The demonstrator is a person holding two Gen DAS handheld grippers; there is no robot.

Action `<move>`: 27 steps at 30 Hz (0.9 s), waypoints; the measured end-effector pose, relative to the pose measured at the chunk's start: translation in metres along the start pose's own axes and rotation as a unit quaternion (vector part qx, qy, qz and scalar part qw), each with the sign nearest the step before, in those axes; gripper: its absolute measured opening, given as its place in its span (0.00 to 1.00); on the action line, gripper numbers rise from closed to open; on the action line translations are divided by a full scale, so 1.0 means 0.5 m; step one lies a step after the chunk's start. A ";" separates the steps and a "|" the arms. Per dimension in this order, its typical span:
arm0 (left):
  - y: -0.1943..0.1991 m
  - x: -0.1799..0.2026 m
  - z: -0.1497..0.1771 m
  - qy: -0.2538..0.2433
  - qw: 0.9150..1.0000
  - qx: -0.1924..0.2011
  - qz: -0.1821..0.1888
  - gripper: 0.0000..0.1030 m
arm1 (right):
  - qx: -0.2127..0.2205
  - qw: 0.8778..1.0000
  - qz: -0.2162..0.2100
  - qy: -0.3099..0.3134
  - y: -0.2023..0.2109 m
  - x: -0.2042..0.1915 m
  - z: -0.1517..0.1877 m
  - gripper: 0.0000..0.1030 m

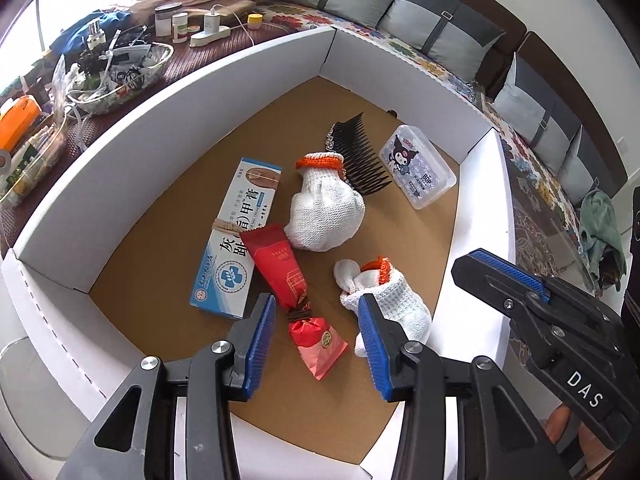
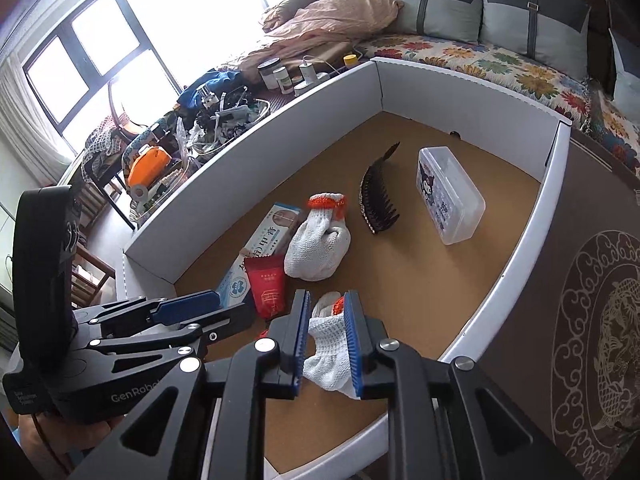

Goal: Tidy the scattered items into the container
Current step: 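Open both tools to release the packet and glove into the cardboard box, then move both tools back over the table toward the glasses and bracelet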

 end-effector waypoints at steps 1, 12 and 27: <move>0.004 0.001 0.003 -0.001 1.000 0.001 0.000 0.42 | 0.001 1.000 0.000 0.000 0.005 -0.002 0.001 0.18; 0.094 0.037 0.033 -0.023 0.999 0.040 -0.015 0.42 | 0.021 1.000 0.007 -0.008 0.093 -0.008 0.018 0.34; 0.196 0.108 0.070 -0.065 0.993 0.091 -0.030 0.43 | 0.052 0.998 0.036 -0.010 0.228 -0.007 0.056 0.34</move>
Point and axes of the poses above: each gripper's, at about its wrist camera, not at the fingertips, and y roughly against the way its jaws point, x to its right, z to its underside, the point moved 4 cm from there along -y, roughly the way its jaws point, and after that the axes turned 11 degrees about y, right-handed, at the moved point
